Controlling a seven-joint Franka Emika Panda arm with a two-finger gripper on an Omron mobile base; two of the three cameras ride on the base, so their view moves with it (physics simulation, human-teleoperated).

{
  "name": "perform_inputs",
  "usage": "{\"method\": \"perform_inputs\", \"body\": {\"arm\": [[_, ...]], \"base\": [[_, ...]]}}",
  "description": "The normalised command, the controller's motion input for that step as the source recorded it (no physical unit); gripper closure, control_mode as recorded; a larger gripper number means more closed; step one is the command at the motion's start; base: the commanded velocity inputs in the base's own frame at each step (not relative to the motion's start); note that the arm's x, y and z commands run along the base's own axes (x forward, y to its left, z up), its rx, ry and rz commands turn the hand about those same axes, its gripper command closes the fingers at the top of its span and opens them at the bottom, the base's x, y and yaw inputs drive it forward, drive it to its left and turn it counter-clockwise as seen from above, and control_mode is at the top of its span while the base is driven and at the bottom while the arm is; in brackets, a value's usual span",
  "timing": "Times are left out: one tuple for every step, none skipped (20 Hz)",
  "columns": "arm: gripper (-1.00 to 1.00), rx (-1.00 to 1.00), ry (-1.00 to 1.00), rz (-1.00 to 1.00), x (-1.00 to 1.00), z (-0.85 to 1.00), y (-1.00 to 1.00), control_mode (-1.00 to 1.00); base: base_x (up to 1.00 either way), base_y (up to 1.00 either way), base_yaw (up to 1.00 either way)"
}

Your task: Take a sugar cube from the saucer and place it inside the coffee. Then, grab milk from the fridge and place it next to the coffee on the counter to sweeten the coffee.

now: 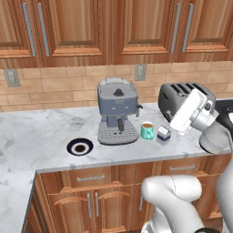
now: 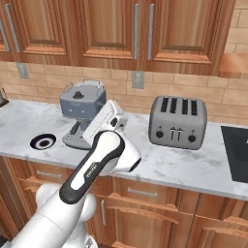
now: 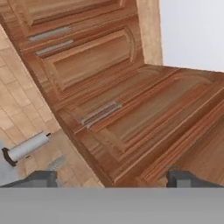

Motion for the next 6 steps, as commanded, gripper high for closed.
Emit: {"method": "perform_inputs", "body": {"arm": [[-1.00,0.10,0.03,0.00,0.05,-0.26,-0.03,-1.00],[-1.00,0.00,-0.30,0.00,-0.68,0.01,0.09,-1.00],[-1.00,0.00,-0.18,0.00,-0.21,0.00,0.00,-1.00],[-1.00,0.00,-0.09,0.00,-0.06,0.00,0.00,-1.00],[-1.00,0.00,0.09,0.00,0.09,0.00,0.00,-1.00],[-1.00,0.00,0.03,0.00,0.01,0.00,0.00,-1.00]], "base": [[0.00,0.00,0.00],[0.00,0.00,0.00],[0.00,0.00,0.00],[0.00,0.00,0.00],[0.00,0.00,0.00],[0.00,0.00,0.00]]}}
